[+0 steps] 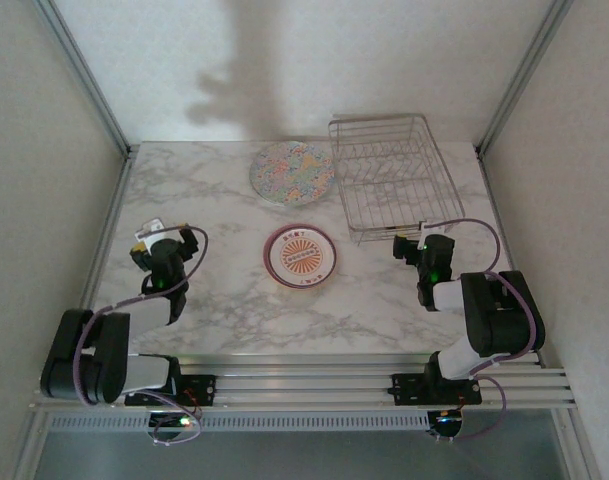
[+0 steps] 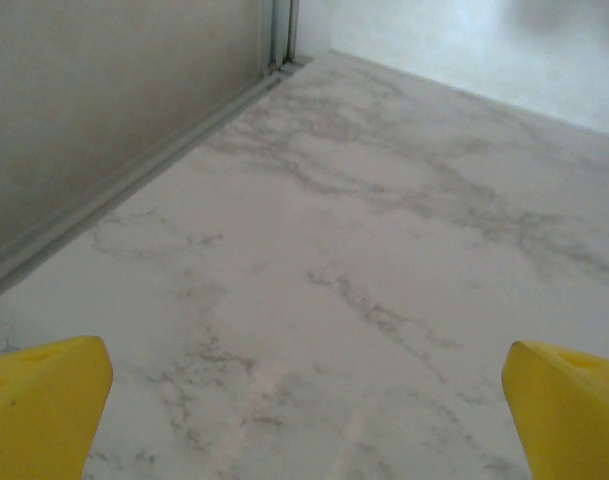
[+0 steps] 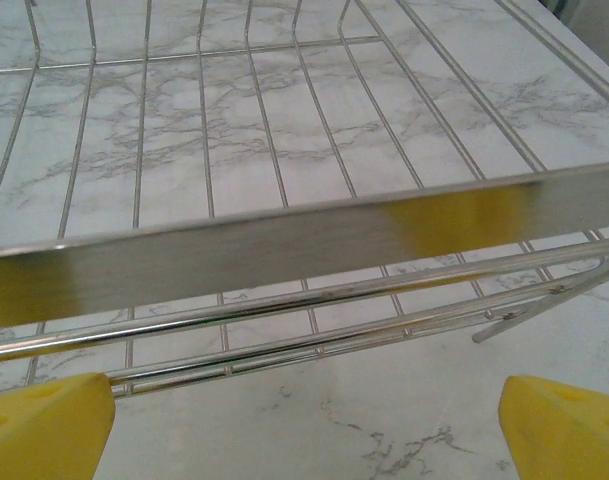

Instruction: Unload the plates from the dish rack

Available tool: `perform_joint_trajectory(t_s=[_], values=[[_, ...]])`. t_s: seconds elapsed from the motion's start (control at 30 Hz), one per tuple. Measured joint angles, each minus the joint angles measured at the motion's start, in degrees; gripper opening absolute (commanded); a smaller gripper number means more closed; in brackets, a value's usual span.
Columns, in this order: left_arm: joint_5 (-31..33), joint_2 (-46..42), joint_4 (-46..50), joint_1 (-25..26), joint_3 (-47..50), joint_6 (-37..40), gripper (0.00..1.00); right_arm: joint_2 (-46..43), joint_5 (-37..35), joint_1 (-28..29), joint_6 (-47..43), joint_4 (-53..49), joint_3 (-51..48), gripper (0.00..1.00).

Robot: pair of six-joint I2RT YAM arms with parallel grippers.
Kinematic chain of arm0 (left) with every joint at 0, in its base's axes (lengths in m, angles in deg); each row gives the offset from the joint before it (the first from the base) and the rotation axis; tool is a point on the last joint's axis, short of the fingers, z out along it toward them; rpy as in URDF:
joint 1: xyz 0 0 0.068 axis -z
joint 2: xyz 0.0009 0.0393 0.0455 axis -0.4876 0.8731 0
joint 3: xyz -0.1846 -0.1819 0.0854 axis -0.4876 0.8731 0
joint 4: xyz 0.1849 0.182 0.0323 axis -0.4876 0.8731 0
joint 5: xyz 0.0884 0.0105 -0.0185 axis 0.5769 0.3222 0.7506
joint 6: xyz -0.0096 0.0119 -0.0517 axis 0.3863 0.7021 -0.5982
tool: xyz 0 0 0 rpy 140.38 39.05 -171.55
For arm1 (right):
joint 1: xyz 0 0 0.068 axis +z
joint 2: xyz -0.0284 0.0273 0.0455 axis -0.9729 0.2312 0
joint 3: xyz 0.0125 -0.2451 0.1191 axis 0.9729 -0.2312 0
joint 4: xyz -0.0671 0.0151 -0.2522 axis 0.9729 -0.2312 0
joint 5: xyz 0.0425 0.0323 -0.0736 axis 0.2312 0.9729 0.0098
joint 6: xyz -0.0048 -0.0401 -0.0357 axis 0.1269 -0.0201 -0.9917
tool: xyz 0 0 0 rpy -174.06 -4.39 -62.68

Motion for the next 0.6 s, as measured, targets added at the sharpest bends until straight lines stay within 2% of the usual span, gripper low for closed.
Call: perform_joint_trajectory(t_s=[0.13, 0.33, 0.6], values=[[-3.69, 4.04, -7.10, -1.95, 0.39, 1.40, 1.00, 0.00, 0.11, 0.00, 0.00, 0.00, 0.09, 0.99], [-7.72, 11.54, -24.44, -4.20, 5.53, 2.21, 0.99, 0.00, 0.13, 0.00, 0.00, 0.02, 0.09, 0.99], [-8.50, 12.09, -29.66, -4.24, 6.54, 2.25, 0.99, 0.00, 0.13, 0.00, 0.00, 0.00, 0.13, 0.99]])
